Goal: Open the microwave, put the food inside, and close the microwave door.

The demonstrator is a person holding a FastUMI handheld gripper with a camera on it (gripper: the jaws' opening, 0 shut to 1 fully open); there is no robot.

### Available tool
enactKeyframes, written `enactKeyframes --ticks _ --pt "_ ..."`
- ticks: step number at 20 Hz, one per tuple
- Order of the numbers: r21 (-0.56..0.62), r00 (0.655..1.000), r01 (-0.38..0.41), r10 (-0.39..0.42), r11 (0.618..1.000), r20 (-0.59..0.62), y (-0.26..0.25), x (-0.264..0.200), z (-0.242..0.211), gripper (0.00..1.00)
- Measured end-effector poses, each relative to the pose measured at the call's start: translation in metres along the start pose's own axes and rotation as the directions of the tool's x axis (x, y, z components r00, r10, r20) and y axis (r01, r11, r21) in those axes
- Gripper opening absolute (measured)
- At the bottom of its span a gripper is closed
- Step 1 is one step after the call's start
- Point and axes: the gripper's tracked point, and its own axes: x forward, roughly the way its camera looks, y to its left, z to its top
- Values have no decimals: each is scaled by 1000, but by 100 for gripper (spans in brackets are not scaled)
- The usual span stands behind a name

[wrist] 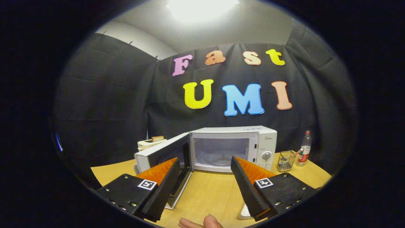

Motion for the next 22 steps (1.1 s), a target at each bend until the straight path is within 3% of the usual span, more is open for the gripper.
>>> enactKeyframes --ticks 4,12,16,18,19,20,21,22 --pt "42 996 91 -91 995 -22 -78 6 -21 97" --pt "118 967 212 -190 970 -170 -175 26 -99 98" --pt "277 949 237 -161 931 -272 -192 39 -138 97" --pt "375 953 204 -95 904 -289 -186 45 -147 97" --pt "442 959 155 -27 884 -283 -173 45 -145 94" --pt "476 960 152 -14 866 -281 -173 49 -148 83" --pt "490 960 163 -23 856 -280 -178 51 -151 65" --pt "514 957 172 -19 840 -289 -183 52 -154 56"
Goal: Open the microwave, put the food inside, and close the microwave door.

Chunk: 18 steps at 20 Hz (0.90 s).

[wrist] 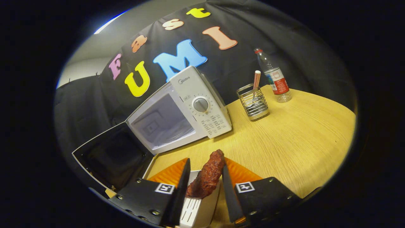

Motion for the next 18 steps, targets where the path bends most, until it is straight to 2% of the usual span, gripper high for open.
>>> enactKeyframes --ticks 1,2,3,4,5,7,9,12,18 --pt "46 1000 -22 22 999 2 4 -1 -3 30" --pt "82 999 -48 49 995 -11 6 3 -4 30" --pt "129 999 -50 52 990 -15 4 -2 -4 20" --pt "163 997 -72 76 984 -21 8 0 -3 19" --pt "205 996 -86 92 975 -19 11 0 -2 13" --pt "243 992 -125 130 962 -3 22 -6 7 13" --pt "262 992 -123 119 957 29 24 -11 19 12" --pt "324 988 -157 154 933 35 42 -18 28 12" --pt "266 982 -190 180 945 61 92 -10 42 12"
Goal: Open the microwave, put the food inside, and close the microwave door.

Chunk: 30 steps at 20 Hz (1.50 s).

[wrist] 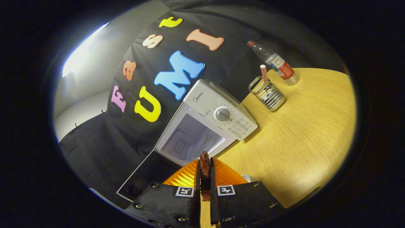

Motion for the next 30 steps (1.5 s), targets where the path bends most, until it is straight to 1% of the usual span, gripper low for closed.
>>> enactKeyframes --ticks 5,11,14,18,24,27,30 --pt "-25 999 -44 44 999 0 46 40 -14 12" --pt "-45 999 -46 45 998 -11 76 104 -38 12" --pt "-61 1000 -29 30 998 6 78 134 -42 12" --pt "-48 1000 2 -1 999 21 75 173 -45 12" --pt "-150 995 70 -57 986 86 74 228 -38 12" --pt "-132 992 71 -56 989 117 77 256 -28 12" --pt "-143 985 110 -89 984 145 67 280 -23 12"
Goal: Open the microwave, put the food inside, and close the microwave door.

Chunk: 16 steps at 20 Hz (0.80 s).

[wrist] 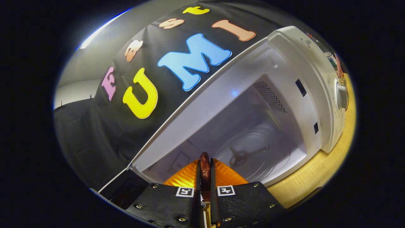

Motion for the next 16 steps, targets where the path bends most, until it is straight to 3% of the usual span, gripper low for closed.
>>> enactKeyframes --ticks 6,7,12,14,15,16 --pt "-24 997 61 -60 998 37 -24 36 -6 12" --pt "-52 994 98 -95 994 55 -34 40 -6 20" --pt "-100 976 203 -194 974 96 -64 50 -4 37" --pt "-154 969 220 -197 963 151 -62 48 7 49" --pt "-170 967 224 -197 960 159 -61 47 10 66" --pt "-170 972 207 -183 963 148 -57 44 8 66"
